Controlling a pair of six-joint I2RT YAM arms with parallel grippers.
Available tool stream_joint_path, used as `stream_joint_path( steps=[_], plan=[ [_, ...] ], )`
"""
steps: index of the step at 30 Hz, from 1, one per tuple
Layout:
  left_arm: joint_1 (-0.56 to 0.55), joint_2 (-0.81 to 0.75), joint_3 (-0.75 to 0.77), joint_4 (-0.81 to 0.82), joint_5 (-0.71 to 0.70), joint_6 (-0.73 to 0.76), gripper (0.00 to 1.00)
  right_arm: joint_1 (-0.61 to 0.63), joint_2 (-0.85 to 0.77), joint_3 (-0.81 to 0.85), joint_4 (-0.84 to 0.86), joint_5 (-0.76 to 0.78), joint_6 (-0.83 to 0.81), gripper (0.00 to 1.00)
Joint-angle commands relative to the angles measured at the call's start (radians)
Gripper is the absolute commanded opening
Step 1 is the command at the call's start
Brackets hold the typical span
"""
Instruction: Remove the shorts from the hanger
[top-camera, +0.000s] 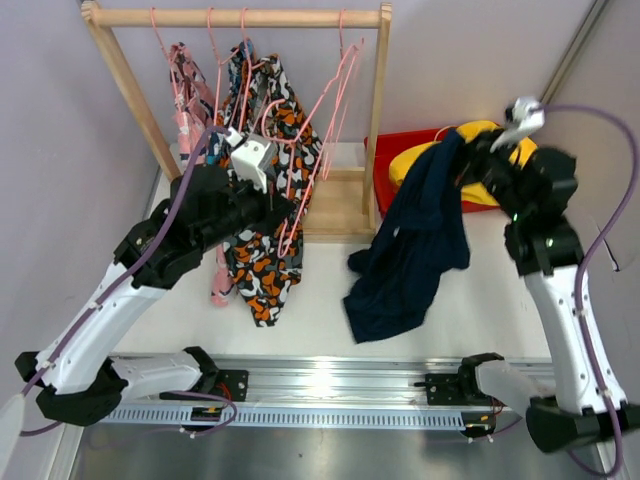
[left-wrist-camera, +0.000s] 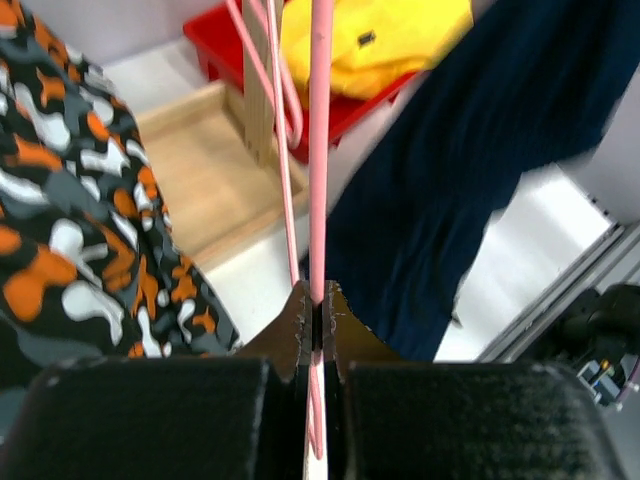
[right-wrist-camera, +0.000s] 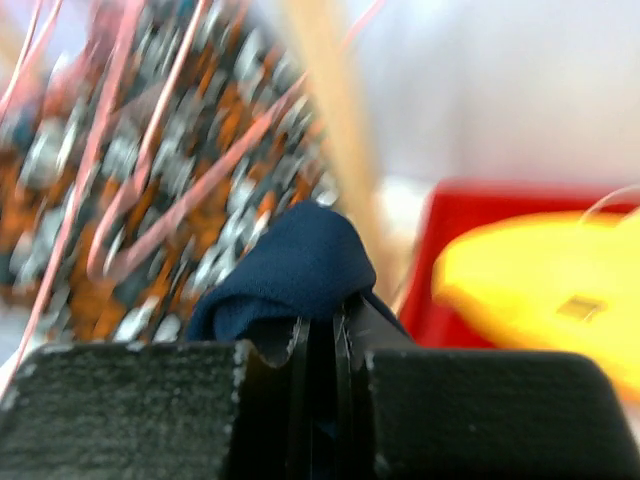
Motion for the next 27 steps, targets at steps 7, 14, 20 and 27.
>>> stream_joint_path(
  steps=[7,14,20,27],
  plan=[
    [-0.003,-0.140,-0.120,-0.004,-0.055,-0.053,0.00,-0.253,0.468,0.744,0.213,0.154,0.102,0.00],
    [-0.003,-0.133,-0.133,-0.020,-0.096,-0.053,0.00,-0.363,0.802,1.059,0.375,0.163,0.253,0.00],
    [0.017,-0.082,-0.151,0.009,-0.117,-0.059,0.00,-0.370,0.874,0.822,0.435,0.079,0.283,0.00],
    [0.075,0.053,-0.065,0.015,-0.090,-0.038,0.00,-0.347,0.740,0.205,0.388,-0.007,0.388,0.60]
  ],
)
